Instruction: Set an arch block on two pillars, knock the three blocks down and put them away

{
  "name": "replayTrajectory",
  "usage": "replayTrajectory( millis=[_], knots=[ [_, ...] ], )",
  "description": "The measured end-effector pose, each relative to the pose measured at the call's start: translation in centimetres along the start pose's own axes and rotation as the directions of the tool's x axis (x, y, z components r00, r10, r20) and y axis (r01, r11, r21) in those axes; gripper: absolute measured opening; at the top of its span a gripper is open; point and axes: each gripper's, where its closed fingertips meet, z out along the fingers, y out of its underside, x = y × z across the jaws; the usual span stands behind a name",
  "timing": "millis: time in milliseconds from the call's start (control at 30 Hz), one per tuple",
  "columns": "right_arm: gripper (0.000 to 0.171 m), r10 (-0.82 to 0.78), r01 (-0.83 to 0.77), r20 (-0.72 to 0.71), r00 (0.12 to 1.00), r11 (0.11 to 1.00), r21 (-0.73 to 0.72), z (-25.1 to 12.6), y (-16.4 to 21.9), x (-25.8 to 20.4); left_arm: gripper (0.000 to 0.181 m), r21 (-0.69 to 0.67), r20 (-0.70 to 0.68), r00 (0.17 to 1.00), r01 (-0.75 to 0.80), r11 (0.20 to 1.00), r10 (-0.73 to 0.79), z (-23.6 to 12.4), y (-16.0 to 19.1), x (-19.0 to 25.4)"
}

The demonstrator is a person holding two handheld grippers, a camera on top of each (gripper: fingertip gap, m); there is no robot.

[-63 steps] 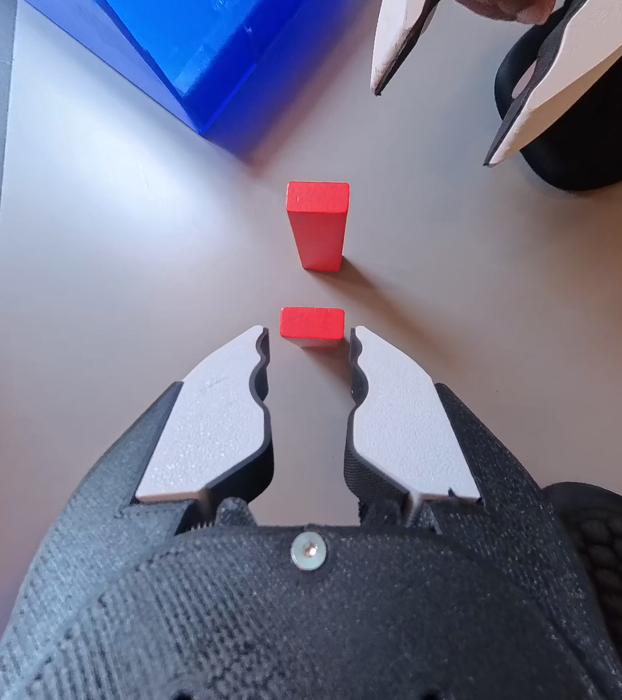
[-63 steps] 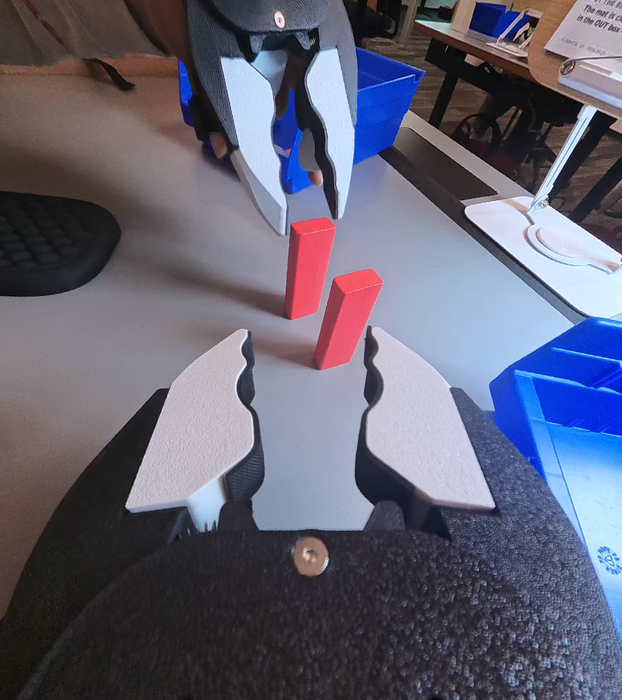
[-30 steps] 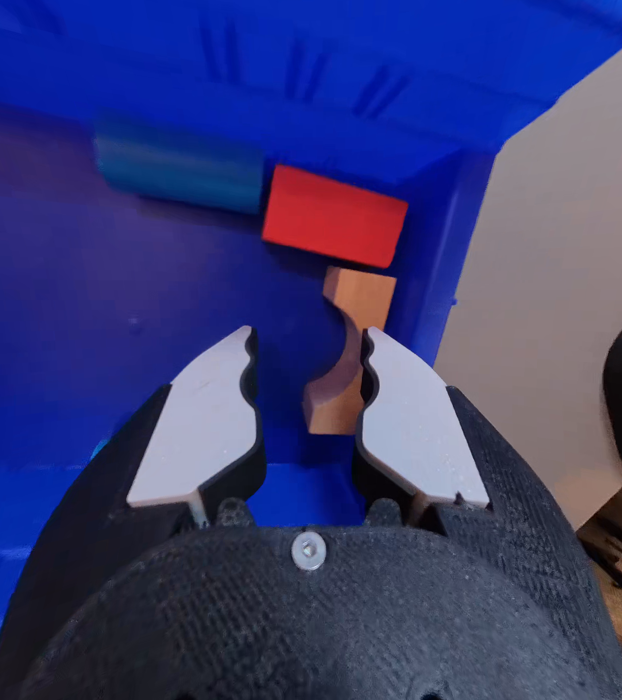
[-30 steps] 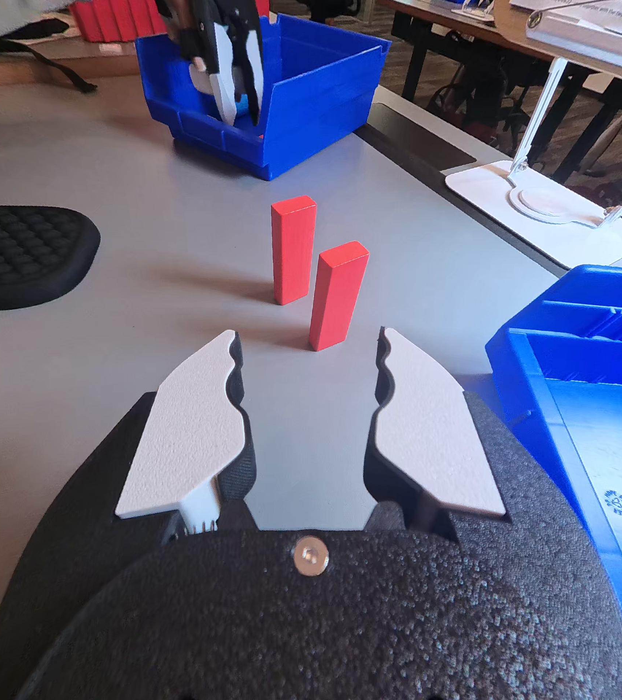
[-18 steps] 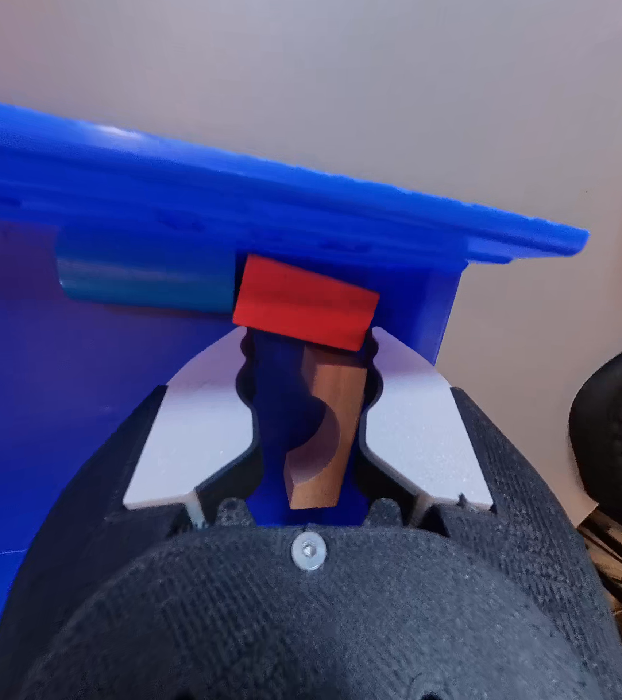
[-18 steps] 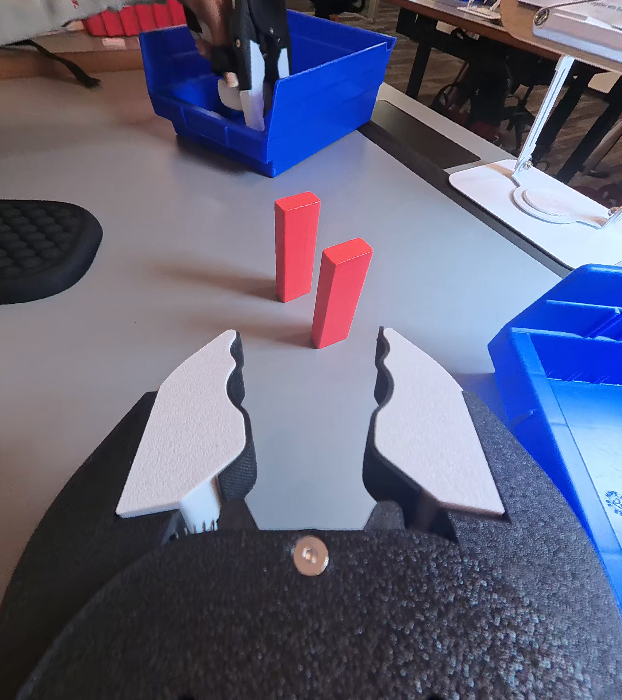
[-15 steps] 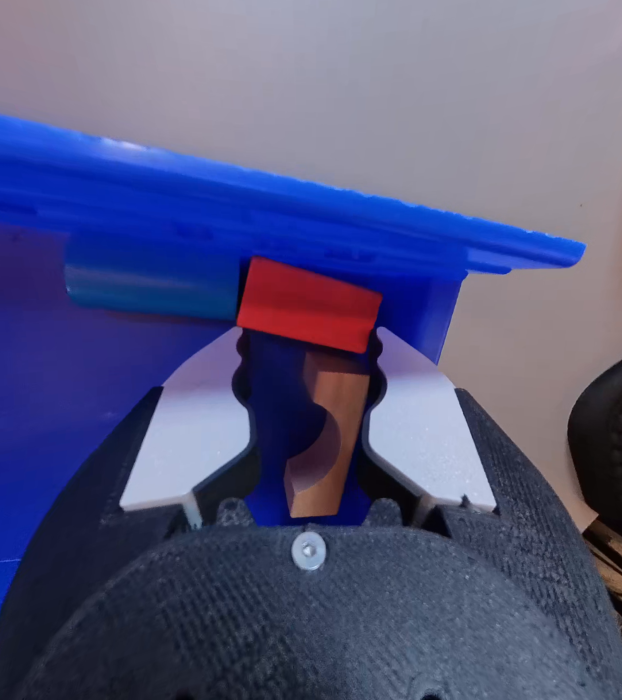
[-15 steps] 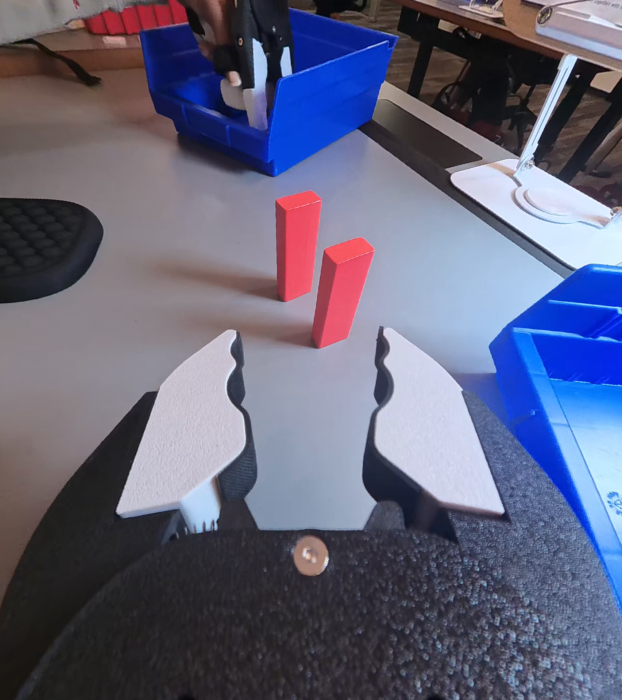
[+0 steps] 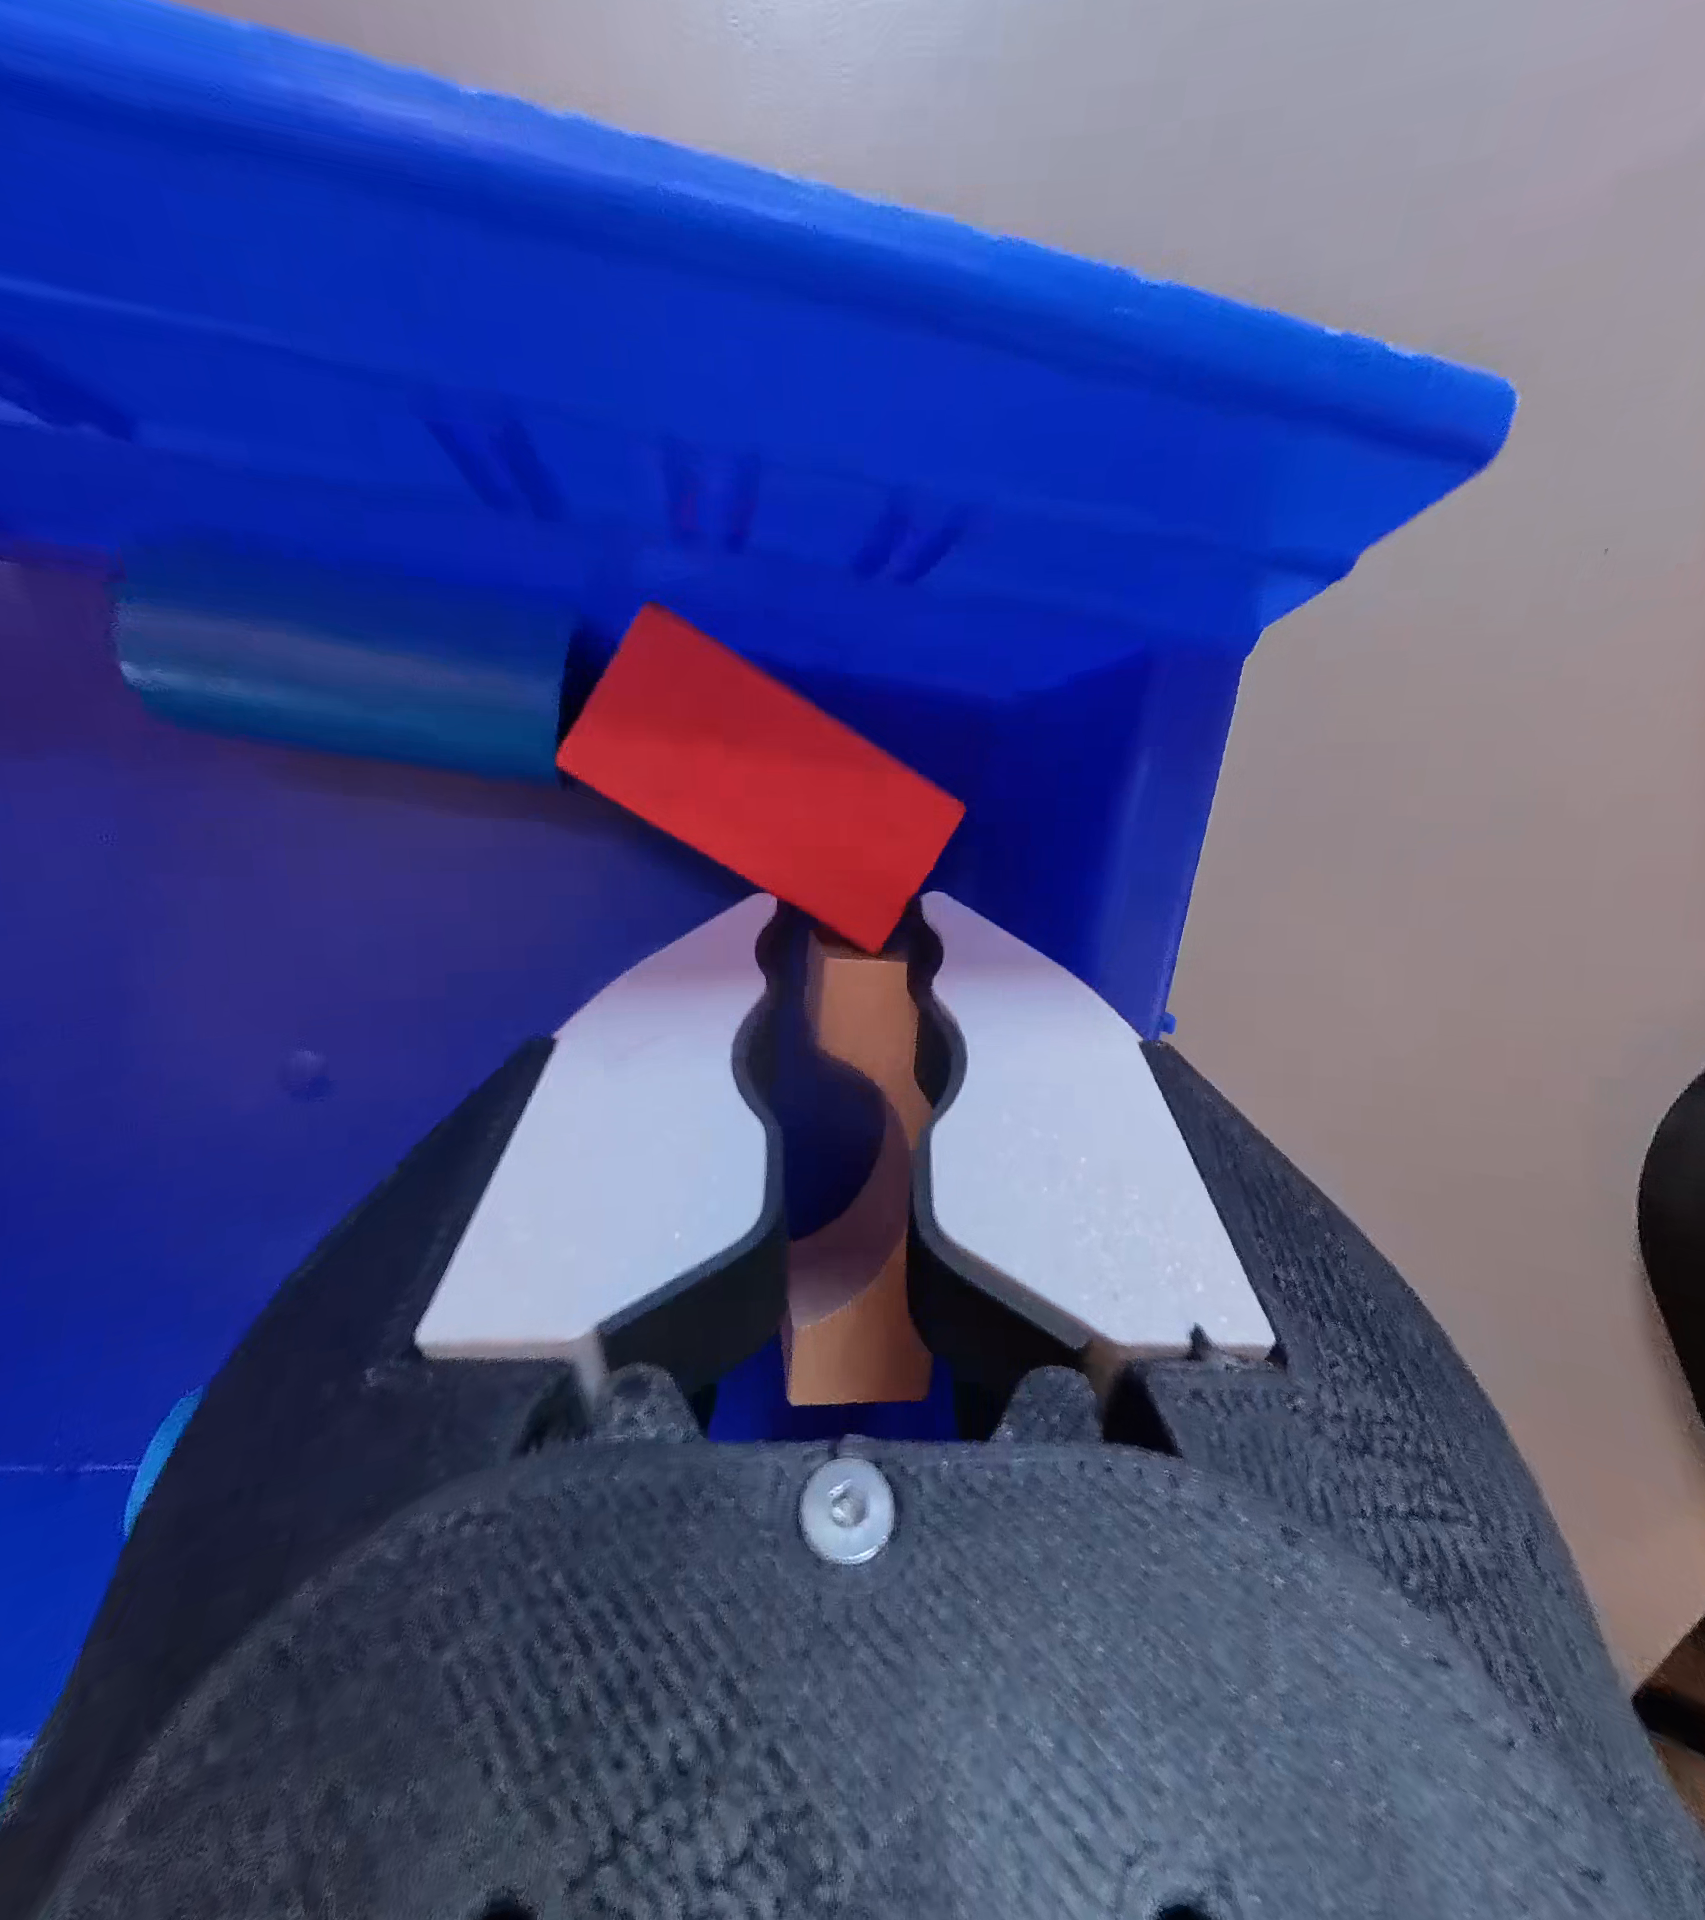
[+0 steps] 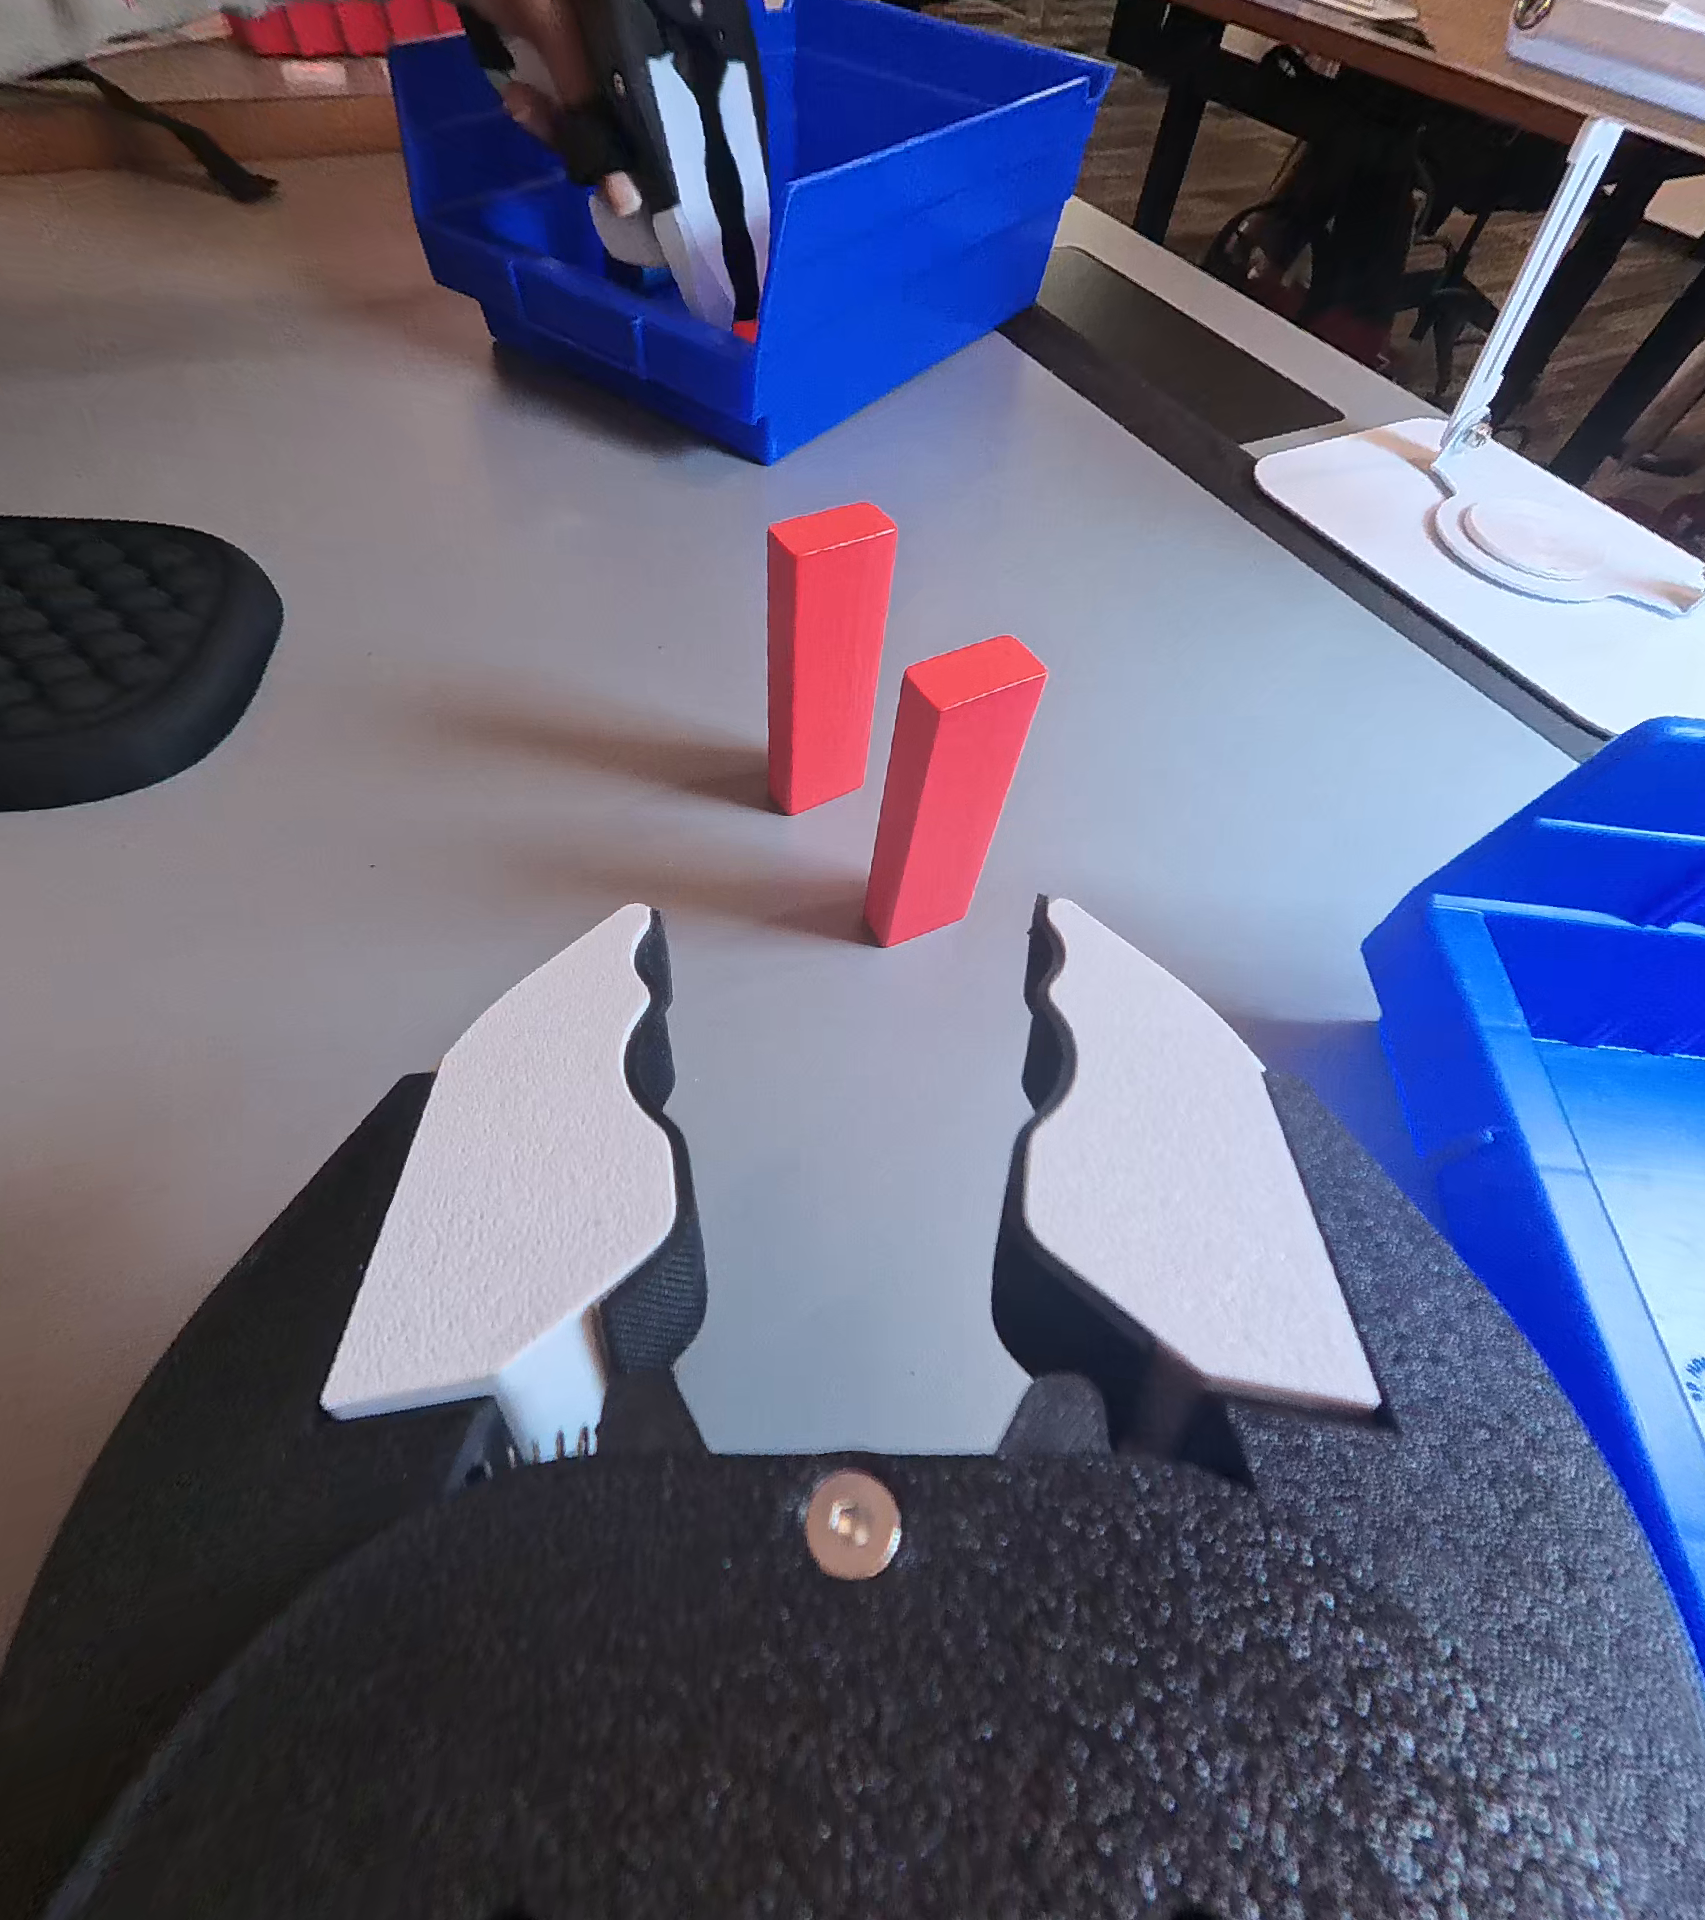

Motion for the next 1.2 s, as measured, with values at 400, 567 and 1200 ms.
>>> replayTrajectory(
  millis=[400,567,1200],
  knots=[
    [0.065,0.003,-0.003,0.0,1.0,1.0,-0.005,0.1,0.1,0.0,0.0,0.207,0.084,0.995,0.039,0.978,-0.058,-4.2,-1.6,-1.1],
    [0.065,-0.001,0.001,0.003,1.0,1.0,-0.012,0.3,0.2,-0.2,0.046,0.241,0.022,0.959,0.271,0.932,-0.284,-2.7,-2.7,-1.6],
    [0.064,-0.006,0.006,-0.017,1.0,1.0,-0.019,-0.1,0.4,0.1,0.045,0.011,0.148,0.965,0.217,0.976,-0.216,0.4,-1.7,-2.2]
  ],
)
